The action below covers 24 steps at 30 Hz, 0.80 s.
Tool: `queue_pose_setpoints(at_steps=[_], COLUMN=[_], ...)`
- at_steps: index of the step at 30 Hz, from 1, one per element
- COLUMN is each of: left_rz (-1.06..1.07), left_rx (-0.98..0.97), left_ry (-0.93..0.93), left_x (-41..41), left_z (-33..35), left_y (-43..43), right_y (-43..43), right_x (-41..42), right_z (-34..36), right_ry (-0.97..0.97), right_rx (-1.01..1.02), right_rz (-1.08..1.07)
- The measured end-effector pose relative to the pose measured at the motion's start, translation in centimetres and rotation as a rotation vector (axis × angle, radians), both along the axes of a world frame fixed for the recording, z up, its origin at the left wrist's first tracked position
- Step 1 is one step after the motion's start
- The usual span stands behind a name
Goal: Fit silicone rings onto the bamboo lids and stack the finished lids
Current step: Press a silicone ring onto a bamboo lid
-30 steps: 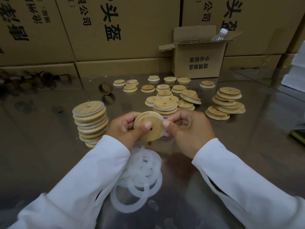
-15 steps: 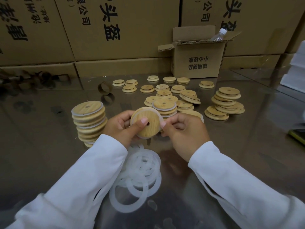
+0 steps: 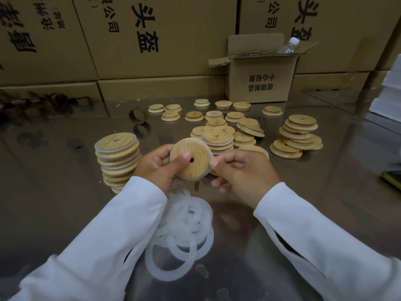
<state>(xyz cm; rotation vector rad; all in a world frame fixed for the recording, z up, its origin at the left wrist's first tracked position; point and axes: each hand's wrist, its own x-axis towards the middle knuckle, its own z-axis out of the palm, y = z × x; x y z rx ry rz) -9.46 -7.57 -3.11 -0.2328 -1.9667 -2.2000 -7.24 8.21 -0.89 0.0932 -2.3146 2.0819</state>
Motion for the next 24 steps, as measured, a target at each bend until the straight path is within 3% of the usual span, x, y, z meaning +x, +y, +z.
queue_pose_setpoints(at_steps=[14,24], left_rz=[0.041,-0.013], left_rx=[-0.066,-0.008], left_ry=[0.048,-0.051], left_x=[0.04,0.02], left_z=[-0.34,-0.06], left_y=[0.05,0.11], right_y=[-0.50,-0.33], right_x=[0.24,0.31], right_z=[0.08,-0.05], right_ry=[-0.067,0.001], right_rx=[-0.029,0.026], right_rz=[-0.003,-0.008])
